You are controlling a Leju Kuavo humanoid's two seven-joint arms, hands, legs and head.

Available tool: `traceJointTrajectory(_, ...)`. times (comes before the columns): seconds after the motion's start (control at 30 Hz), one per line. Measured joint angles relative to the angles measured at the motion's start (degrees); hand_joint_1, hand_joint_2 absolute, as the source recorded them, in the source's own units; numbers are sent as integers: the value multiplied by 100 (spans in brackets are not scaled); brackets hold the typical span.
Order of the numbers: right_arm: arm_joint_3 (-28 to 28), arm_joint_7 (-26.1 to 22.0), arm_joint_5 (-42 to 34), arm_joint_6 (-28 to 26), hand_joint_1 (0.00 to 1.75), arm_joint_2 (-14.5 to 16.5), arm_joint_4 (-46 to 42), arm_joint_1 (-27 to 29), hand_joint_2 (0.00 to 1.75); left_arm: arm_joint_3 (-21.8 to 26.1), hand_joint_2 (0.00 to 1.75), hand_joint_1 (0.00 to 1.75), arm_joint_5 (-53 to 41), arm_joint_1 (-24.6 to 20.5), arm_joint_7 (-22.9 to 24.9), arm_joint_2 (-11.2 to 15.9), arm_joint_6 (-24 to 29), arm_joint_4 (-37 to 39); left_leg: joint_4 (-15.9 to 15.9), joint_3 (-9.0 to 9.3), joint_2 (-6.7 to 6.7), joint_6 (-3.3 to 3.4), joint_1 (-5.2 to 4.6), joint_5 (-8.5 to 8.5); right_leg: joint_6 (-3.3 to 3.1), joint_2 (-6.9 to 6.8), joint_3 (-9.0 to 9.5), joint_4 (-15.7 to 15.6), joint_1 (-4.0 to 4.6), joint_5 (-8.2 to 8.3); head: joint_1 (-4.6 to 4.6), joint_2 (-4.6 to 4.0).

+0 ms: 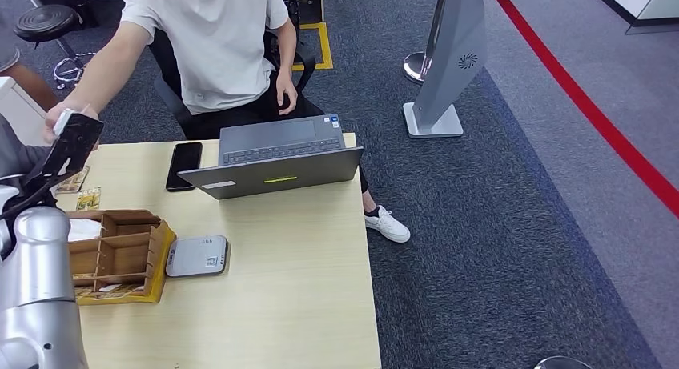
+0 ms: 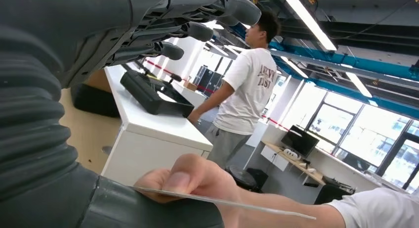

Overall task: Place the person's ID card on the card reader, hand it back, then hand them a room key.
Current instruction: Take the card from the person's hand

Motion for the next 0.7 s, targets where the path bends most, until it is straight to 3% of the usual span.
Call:
traceJointTrajectory(0.47, 97, 131, 283, 93, 0, 0, 0, -18, 0, -784, 175, 0, -1597, -1378, 996, 542, -35, 1746, 0, -1, 2, -2, 0, 2, -1, 5, -2, 4, 0, 1, 0, 0)
traceJointTrajectory(0.7, 121, 194, 396, 107, 0, 0, 0, -27, 0, -1067, 175, 0, -2269, -1815, 1419, 730, -39, 2344, 0, -3, 2, -3, 0, 2, -1, 5, -3, 5, 0, 1, -1, 0)
